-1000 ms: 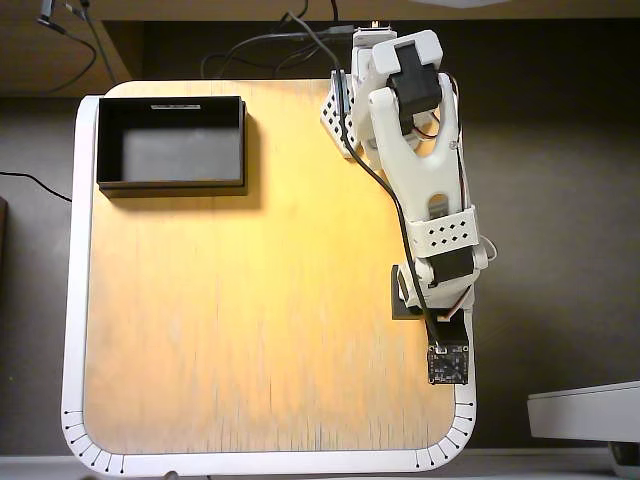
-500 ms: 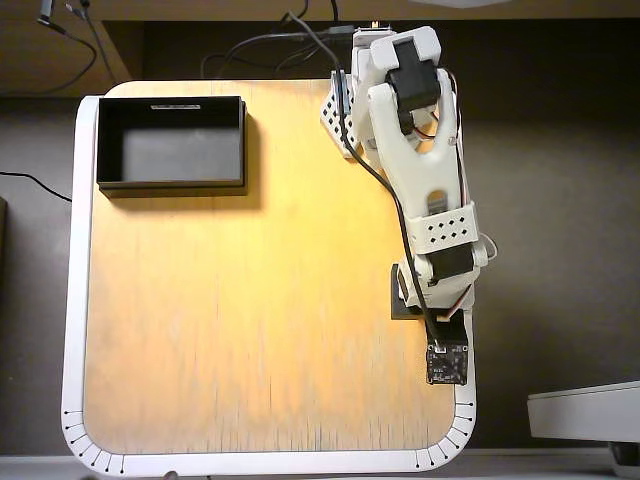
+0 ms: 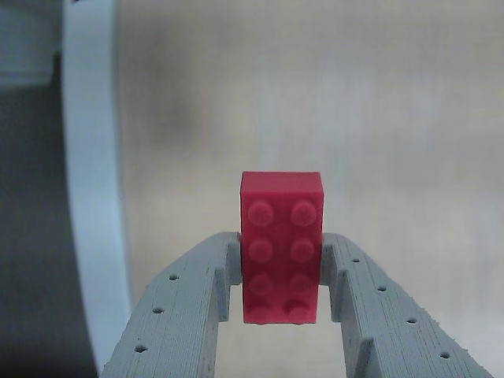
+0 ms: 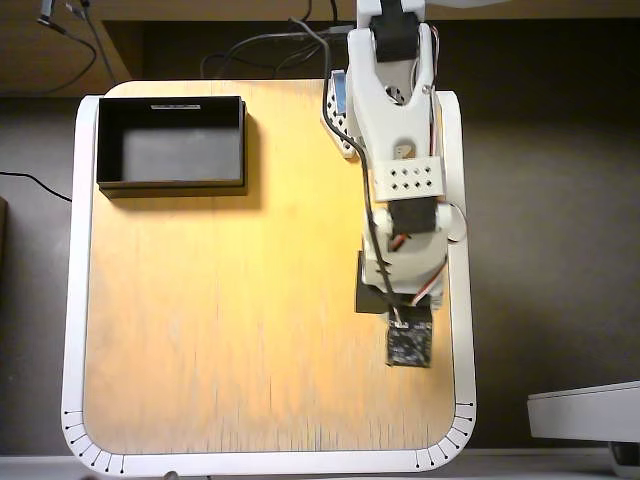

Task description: Grasp a lego block and put it in the bin.

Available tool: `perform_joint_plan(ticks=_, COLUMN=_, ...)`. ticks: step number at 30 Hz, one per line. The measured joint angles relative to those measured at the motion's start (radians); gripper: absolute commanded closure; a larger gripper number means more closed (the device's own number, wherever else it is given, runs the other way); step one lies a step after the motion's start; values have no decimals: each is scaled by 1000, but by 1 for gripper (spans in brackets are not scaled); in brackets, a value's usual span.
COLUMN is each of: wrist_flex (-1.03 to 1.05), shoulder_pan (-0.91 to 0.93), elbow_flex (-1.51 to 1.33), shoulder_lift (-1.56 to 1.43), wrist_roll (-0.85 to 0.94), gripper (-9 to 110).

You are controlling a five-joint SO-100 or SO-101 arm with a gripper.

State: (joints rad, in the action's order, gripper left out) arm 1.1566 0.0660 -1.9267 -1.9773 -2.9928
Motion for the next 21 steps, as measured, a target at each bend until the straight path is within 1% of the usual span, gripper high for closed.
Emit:
perform_joint_plan(ticks=1, wrist_flex=20, shoulder_pan=26, elbow_flex=5, shoulder_lift=-20, wrist_roll=-5, gripper=101)
perform_joint_plan(ticks=2, wrist_flex=84, shoulder_pan=91, elbow_flex=29, shoulder_lift=-49, wrist_roll=-11, gripper=101)
perform_joint_plan(ticks=5, wrist_flex=144, shoulder_pan=163, elbow_flex=71, shoulder_lift=-58, wrist_roll=-11, gripper=101)
perform_joint_plan(ticks=9, wrist_flex=230, shoulder_pan=382, elbow_flex=167, shoulder_lift=-63, wrist_roll=-26, gripper=101)
perform_joint_plan(ticks=14, wrist_flex=261, shoulder_pan=646, elbow_flex=209, shoulder_lift=-78, wrist_roll=-107, gripper=101)
perform_joint_plan(ticks=21, wrist_flex=273, shoulder_pan=884, elbow_flex=210, shoulder_lift=-126, wrist_roll=-202, gripper=101)
